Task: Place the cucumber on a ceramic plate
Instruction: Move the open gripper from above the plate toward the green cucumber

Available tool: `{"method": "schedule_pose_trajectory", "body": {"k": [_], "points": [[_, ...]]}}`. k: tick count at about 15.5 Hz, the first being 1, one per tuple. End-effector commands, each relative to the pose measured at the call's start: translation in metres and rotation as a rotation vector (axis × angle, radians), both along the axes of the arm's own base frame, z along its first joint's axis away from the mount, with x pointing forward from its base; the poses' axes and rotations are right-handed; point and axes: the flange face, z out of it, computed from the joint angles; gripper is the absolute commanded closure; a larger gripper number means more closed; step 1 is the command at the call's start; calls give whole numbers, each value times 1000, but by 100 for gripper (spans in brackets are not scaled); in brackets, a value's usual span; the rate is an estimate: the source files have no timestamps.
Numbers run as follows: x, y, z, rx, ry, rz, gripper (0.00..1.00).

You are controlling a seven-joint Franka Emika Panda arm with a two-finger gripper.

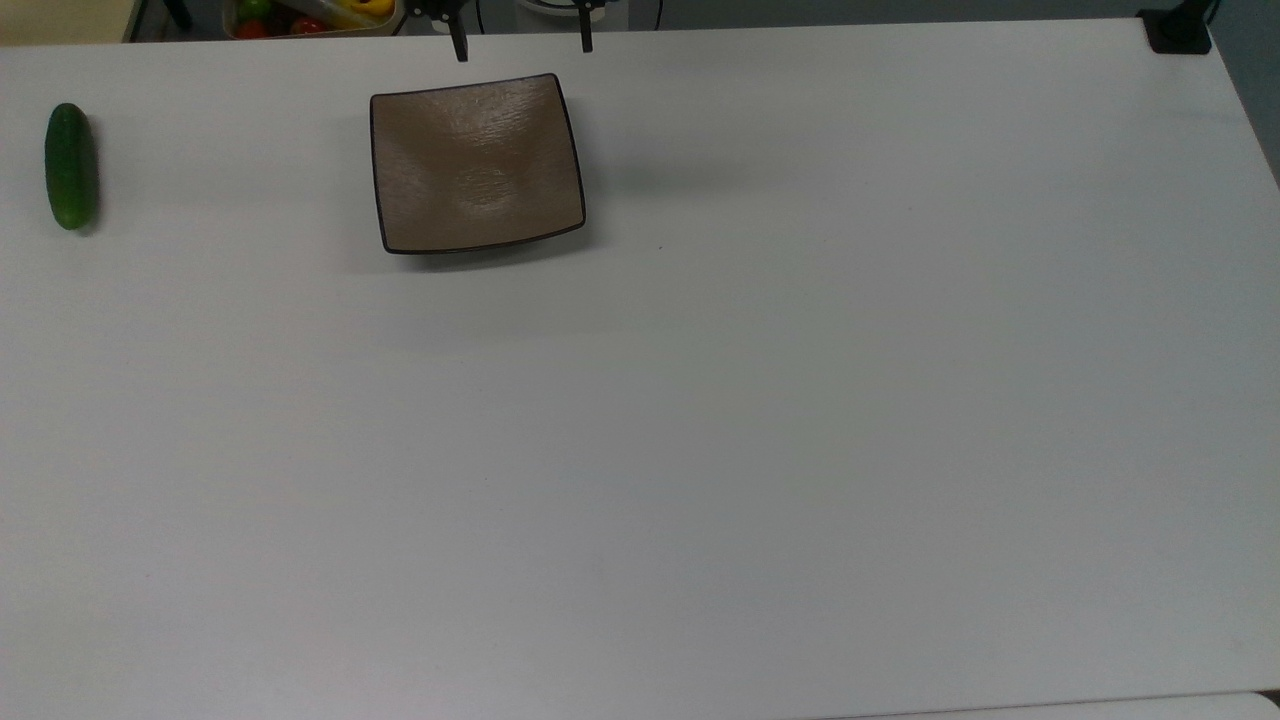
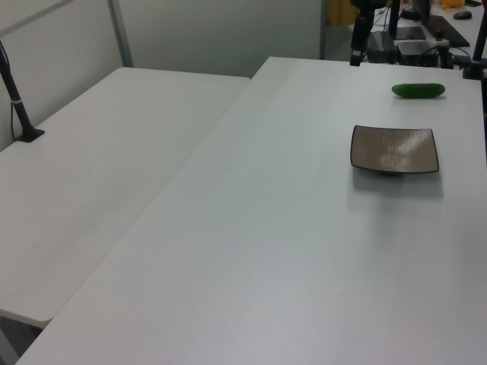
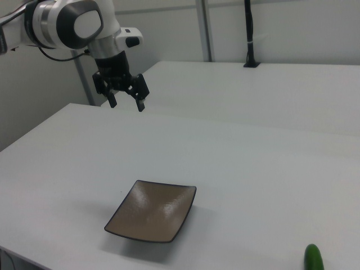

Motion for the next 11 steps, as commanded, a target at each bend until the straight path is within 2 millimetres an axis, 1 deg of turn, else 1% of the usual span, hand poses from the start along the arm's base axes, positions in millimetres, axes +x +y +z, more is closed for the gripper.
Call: {"method": "schedule_pose_trajectory", "body": {"k": [1,3,4,5,7,10,11], "points": [[-14,-11,1,-3,40,167,0],[-17,-25,-1,-9,68,273,0],[-17,-26,-1,-9,71,289,0],[-17,-29,-2,-10,72,292,0],[-18,-40,-3,-7,85,276,0],[-17,-67,-4,-19,89,236,0],[-17,-81,-4,-21,82,213,0]]}}
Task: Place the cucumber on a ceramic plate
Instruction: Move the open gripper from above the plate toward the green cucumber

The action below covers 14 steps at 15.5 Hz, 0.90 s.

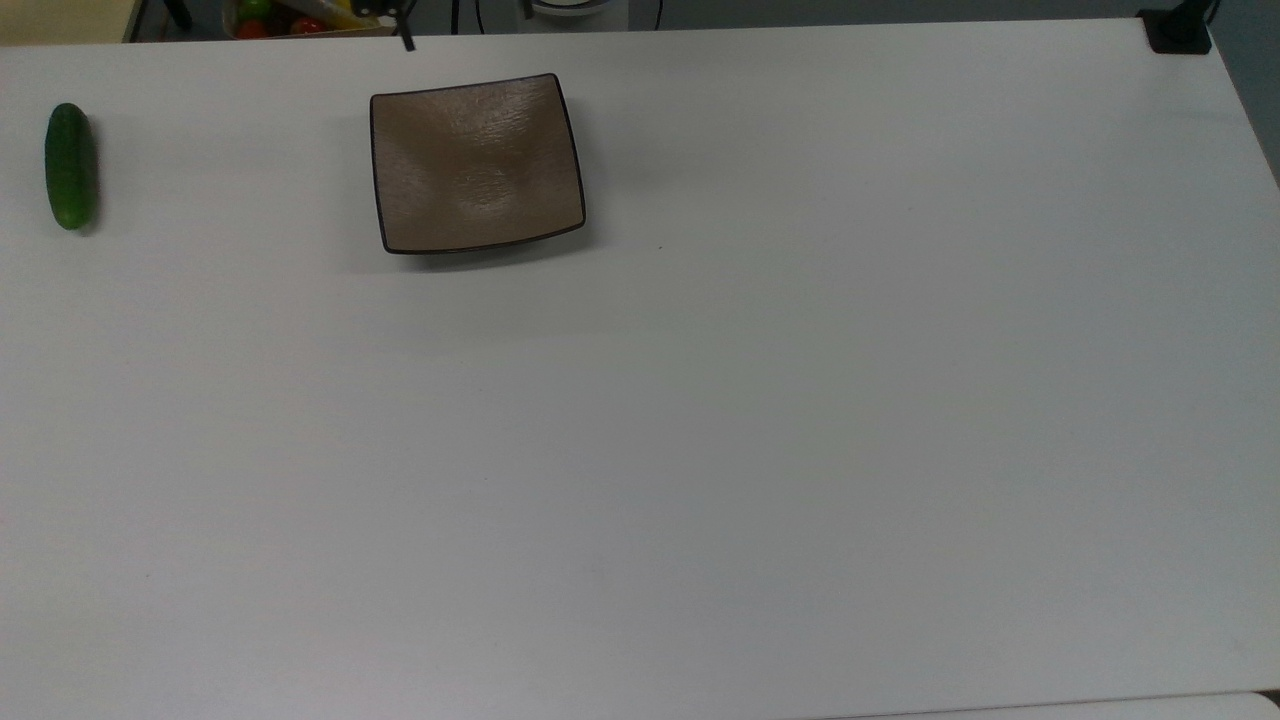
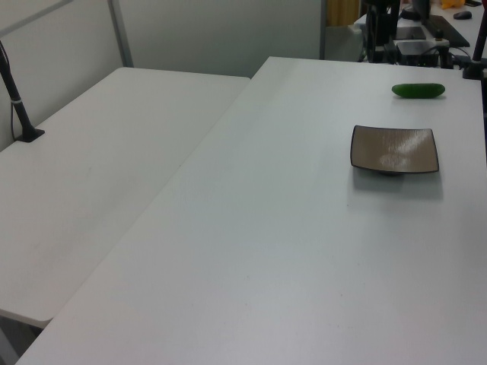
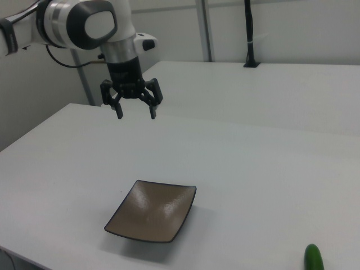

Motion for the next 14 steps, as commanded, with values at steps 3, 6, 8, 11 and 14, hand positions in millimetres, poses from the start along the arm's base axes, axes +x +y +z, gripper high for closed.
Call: {"method": "schedule_pose_trajectory", "body": {"k": [3,6,8,11,14], "points": [[-7,-79,3,-32,-16,-66,0],[-8,-132,4,-57,-74,-96,0],[-9,-173,-3,-76,-100,-117,0],[-13,-228,-19,-108,-115,-113,0],[-16,-269,-43,-132,-116,-158,0]]}}
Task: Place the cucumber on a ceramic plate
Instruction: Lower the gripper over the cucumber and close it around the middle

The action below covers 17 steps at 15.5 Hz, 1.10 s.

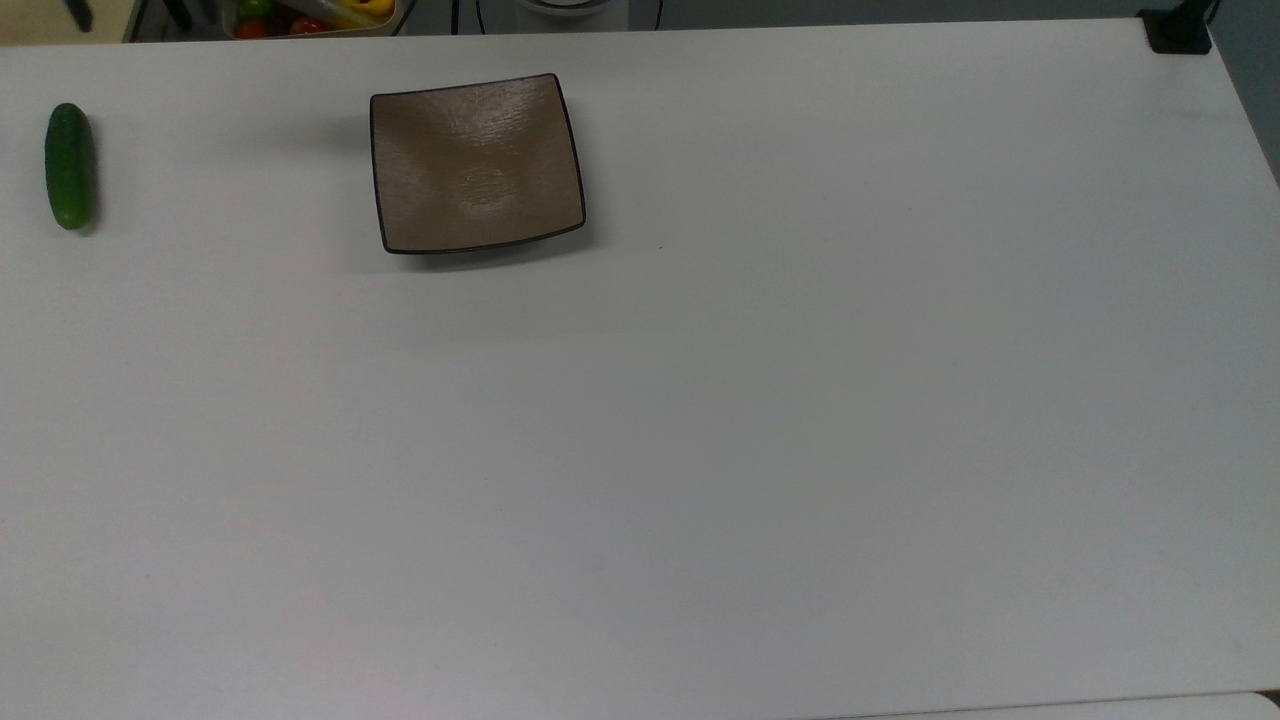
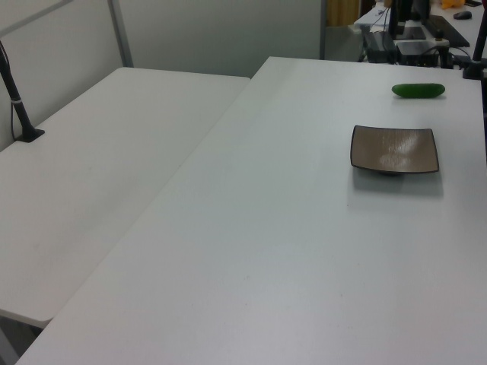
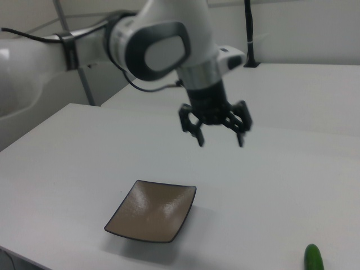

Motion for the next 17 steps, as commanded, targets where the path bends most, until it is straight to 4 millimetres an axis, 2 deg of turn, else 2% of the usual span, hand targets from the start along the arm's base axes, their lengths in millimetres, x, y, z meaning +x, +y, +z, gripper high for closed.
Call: {"method": "schedule_pose_trajectory", "body": {"k": [1,2,6,9,17], "points": [[0,-39,-33,-38,-7,-25,0],[-1,-47,-43,-45,-16,-37,0],[-2,-92,-107,-94,80,-79,0],[-2,-113,-146,-111,101,-81,0],[-7,-161,-221,-212,163,-29,0]]}}
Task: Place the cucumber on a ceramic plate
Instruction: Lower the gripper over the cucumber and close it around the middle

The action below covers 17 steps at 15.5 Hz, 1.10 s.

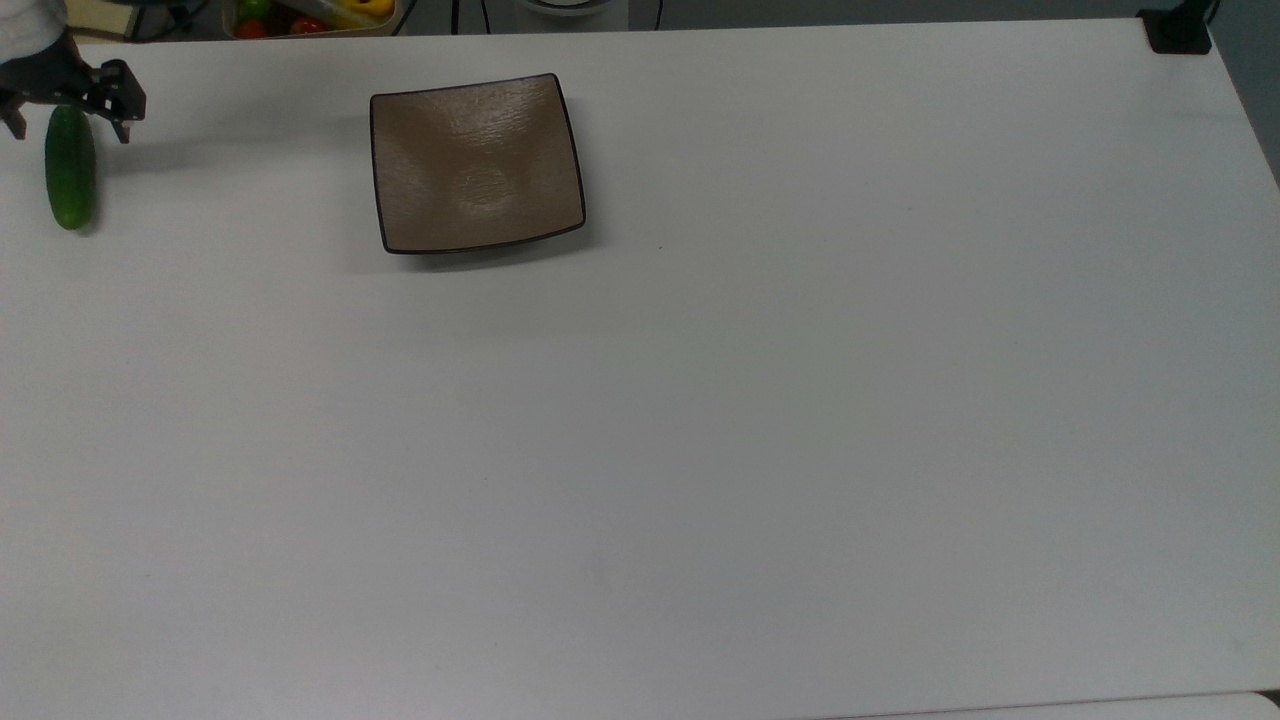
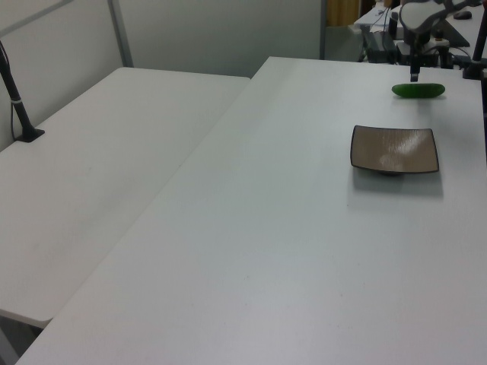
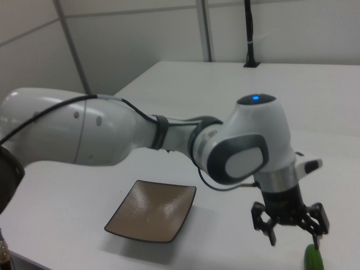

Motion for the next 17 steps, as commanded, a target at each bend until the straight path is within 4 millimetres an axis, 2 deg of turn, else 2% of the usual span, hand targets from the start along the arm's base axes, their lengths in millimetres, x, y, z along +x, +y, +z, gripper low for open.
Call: {"method": "schedule_pose_trajectory", "body": {"k": [1,3,6,10,12,16,17], "points": [[-3,-18,-34,-51,26,43,0],[-4,-26,-53,-71,18,51,0],[-5,-30,-69,-78,17,55,0],[-9,-35,-80,-80,38,57,2],[-11,-37,-81,-88,50,66,25],[-12,-36,-80,-88,53,69,87],[-12,-36,-80,-88,53,68,97]]}}
